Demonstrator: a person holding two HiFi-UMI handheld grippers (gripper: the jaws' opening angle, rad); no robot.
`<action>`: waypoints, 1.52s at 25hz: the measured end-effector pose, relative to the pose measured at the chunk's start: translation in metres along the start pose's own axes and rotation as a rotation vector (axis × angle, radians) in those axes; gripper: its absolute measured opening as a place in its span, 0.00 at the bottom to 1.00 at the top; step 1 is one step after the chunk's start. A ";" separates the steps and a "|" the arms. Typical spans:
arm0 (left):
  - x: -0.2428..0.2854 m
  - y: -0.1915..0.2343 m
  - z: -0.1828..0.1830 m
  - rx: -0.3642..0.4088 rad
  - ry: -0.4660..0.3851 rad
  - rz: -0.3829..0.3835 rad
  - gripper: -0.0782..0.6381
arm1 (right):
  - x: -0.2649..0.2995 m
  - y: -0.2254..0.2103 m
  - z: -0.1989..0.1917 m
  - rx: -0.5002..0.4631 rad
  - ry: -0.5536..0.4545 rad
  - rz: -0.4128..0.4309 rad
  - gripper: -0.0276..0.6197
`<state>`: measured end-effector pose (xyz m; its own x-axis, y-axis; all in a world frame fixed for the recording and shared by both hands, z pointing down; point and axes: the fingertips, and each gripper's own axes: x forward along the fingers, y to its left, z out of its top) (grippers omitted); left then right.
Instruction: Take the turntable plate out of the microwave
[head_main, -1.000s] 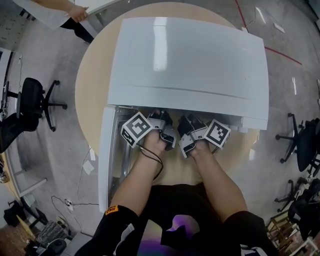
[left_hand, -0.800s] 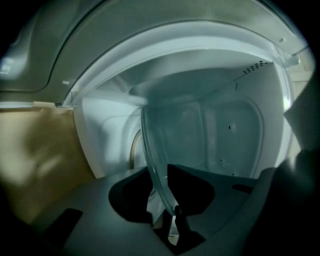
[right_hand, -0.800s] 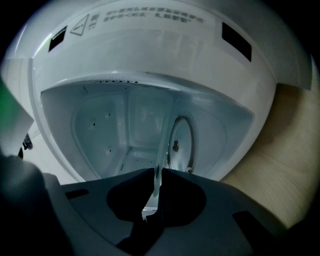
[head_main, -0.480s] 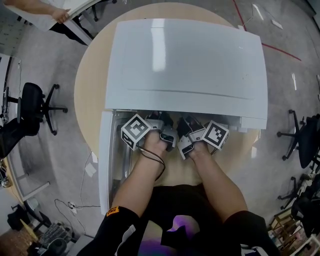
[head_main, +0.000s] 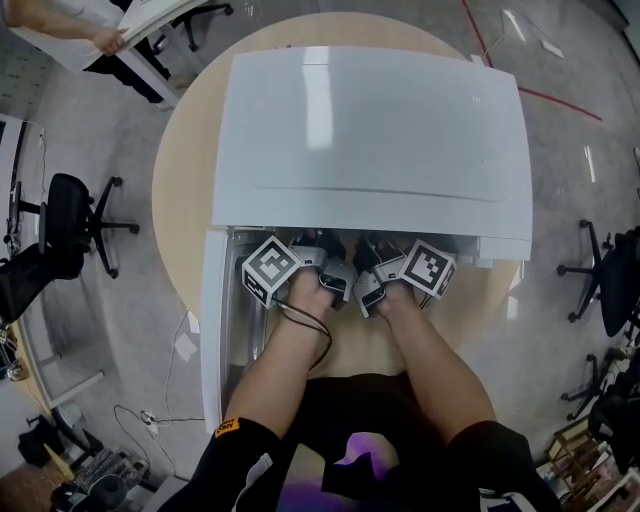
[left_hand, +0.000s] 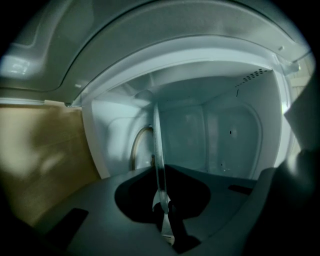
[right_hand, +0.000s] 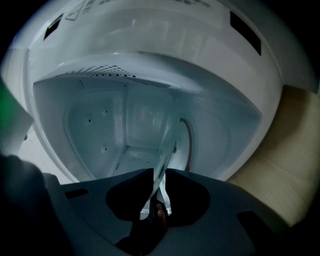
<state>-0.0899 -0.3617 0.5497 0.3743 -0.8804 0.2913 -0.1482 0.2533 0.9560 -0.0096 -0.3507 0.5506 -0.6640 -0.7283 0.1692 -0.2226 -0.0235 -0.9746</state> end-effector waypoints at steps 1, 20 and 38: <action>0.000 0.001 0.000 0.001 0.001 0.000 0.21 | 0.001 0.000 0.000 -0.003 0.003 -0.005 0.14; -0.007 -0.004 -0.011 0.031 0.089 -0.030 0.21 | 0.015 -0.042 0.010 -0.020 -0.033 -0.077 0.15; -0.074 -0.036 -0.042 0.087 0.102 -0.084 0.22 | -0.036 0.053 -0.017 -0.060 -0.074 0.087 0.15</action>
<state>-0.0736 -0.2886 0.4951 0.4787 -0.8508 0.2168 -0.1899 0.1407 0.9717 -0.0095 -0.3135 0.4958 -0.6287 -0.7744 0.0710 -0.2099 0.0811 -0.9744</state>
